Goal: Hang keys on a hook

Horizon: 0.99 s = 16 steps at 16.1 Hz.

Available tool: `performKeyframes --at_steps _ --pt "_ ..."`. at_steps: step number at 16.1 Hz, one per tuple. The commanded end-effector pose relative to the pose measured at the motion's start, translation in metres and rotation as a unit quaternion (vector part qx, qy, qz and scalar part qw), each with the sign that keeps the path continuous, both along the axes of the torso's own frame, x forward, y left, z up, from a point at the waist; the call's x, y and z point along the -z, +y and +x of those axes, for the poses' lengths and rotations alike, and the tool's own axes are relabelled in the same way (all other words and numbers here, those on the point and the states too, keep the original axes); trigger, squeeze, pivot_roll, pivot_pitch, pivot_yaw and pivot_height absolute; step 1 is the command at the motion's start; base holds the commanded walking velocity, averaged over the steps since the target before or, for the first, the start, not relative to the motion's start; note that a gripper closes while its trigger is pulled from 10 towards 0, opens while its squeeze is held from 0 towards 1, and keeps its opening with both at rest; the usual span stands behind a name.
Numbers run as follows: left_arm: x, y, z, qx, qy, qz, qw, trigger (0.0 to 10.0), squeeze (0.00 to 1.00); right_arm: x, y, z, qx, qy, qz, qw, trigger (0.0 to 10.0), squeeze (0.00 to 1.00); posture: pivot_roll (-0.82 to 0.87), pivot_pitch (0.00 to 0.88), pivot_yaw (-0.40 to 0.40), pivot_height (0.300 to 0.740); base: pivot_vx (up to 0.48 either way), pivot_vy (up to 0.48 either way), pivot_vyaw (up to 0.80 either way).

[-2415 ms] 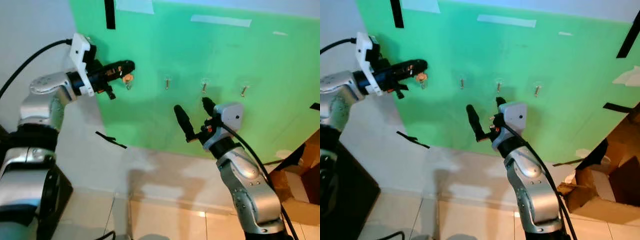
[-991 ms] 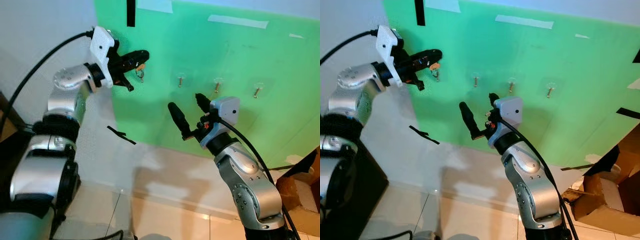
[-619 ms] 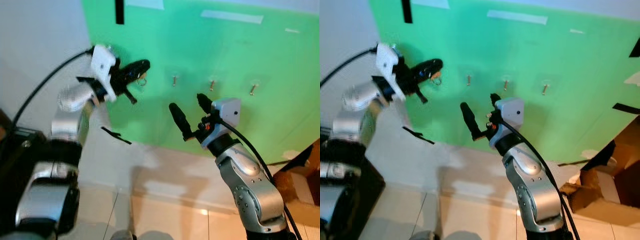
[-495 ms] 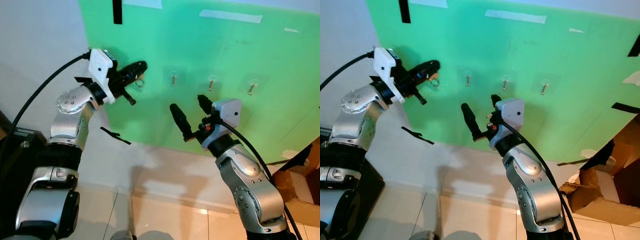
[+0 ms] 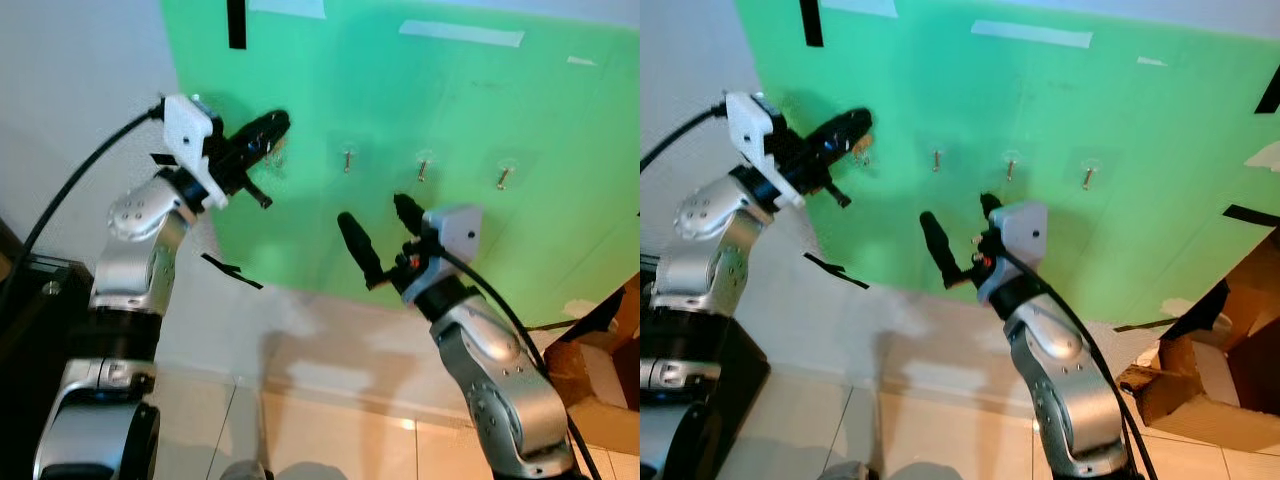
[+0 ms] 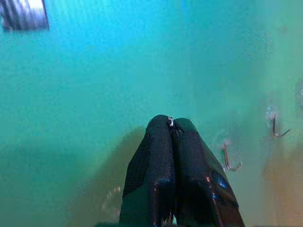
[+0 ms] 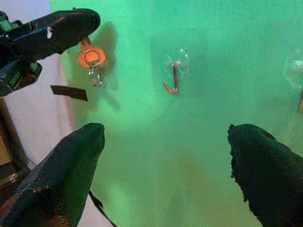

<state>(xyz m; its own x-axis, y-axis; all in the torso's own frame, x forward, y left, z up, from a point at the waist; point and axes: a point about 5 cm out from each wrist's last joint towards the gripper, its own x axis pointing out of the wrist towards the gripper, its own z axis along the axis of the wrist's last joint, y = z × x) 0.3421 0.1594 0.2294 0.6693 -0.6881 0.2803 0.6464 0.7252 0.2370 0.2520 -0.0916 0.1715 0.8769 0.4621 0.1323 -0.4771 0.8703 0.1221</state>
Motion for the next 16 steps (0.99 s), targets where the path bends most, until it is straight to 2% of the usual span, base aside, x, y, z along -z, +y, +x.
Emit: performKeyframes --at_steps 1,3,6,8,12,16 --pt "-0.005 0.000 -0.001 0.001 -0.008 -0.011 1.000 10.0 0.00 -0.007 0.000 -0.002 0.002 -0.020 0.000 1.000 10.0 0.00 0.01 0.000 -0.016 0.740 0.000 0.000 0.00" --pt "-0.009 -0.011 0.004 0.023 -0.013 -0.003 1.000 10.0 0.00 -0.007 0.002 -0.002 0.001 -0.024 0.008 1.000 10.0 0.00 0.02 0.000 -0.017 0.740 0.000 0.000 0.00" --pt "-0.008 -0.015 0.007 0.031 -0.015 0.025 0.999 10.0 0.00 -0.007 0.003 -0.001 0.000 -0.030 0.009 1.000 10.0 0.00 0.02 0.000 -0.013 0.740 0.000 0.000 0.00" --pt "-0.005 -0.010 0.009 0.030 -0.017 0.047 0.998 10.0 0.00 -0.008 0.003 0.000 0.001 -0.034 0.010 0.999 10.0 0.00 0.02 0.000 -0.011 0.740 0.000 0.000 0.00" --pt "0.001 0.010 0.012 0.005 -0.012 0.074 0.997 10.0 0.00 -0.008 0.005 -0.002 -0.004 -0.038 0.012 0.999 10.0 0.00 0.02 0.000 -0.009 0.740 0.000 0.000 0.00" --pt "-0.003 0.024 0.014 -0.016 -0.021 0.078 0.997 10.0 0.00 -0.005 0.011 -0.004 -0.051 -0.026 -0.007 0.998 10.0 0.00 0.03 0.000 -0.015 0.740 0.000 0.000 0.00"
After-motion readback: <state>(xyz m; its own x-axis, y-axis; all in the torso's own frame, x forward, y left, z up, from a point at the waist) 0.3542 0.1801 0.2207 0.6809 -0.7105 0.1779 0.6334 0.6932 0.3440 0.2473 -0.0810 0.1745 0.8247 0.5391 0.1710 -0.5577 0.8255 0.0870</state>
